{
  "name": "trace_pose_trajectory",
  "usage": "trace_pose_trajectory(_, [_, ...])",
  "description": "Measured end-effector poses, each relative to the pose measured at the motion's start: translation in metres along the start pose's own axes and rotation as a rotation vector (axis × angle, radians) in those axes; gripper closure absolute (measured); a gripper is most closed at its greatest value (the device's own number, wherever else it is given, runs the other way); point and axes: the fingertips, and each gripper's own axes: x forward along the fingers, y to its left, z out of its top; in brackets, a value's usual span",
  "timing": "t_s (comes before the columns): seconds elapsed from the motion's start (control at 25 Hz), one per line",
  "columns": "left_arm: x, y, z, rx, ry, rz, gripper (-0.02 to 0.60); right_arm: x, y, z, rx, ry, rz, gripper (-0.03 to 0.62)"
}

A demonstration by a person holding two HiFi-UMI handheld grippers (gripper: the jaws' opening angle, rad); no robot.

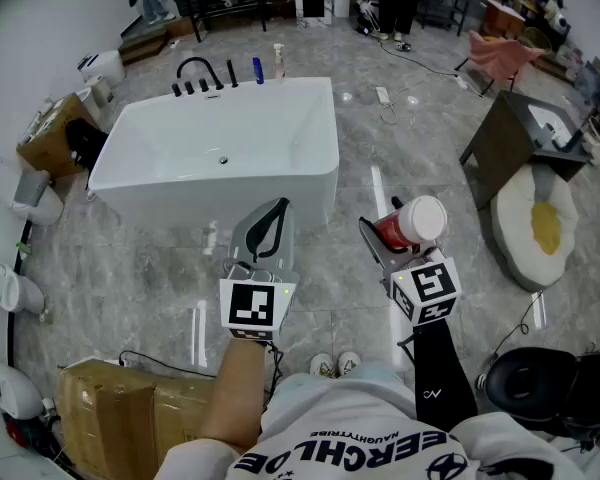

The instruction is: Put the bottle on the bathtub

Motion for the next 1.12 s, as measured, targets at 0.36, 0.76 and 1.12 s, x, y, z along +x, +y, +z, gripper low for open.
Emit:
trace_pose_trajectory(0.36, [0.001,-0.001,-0.003,0.010,0.011,-0.003,0.580,-0.001,-0.009,-0.001,0.046,-0.013,-0.010,0.290])
trace_pose_trajectory(0.76, [0.015,-0.007,0.004,0.018,-0.010,0.007,0.580,0.002,-0.032,0.007,0.015,-0.028,-0.013,0.290])
trace_pose_trajectory(1.12, [0.067,-0.030,0.019,0.023,-0.021,0.055,0.580,0.016,-0.080,0.012,-0.012,-0.073,0.082,0.296])
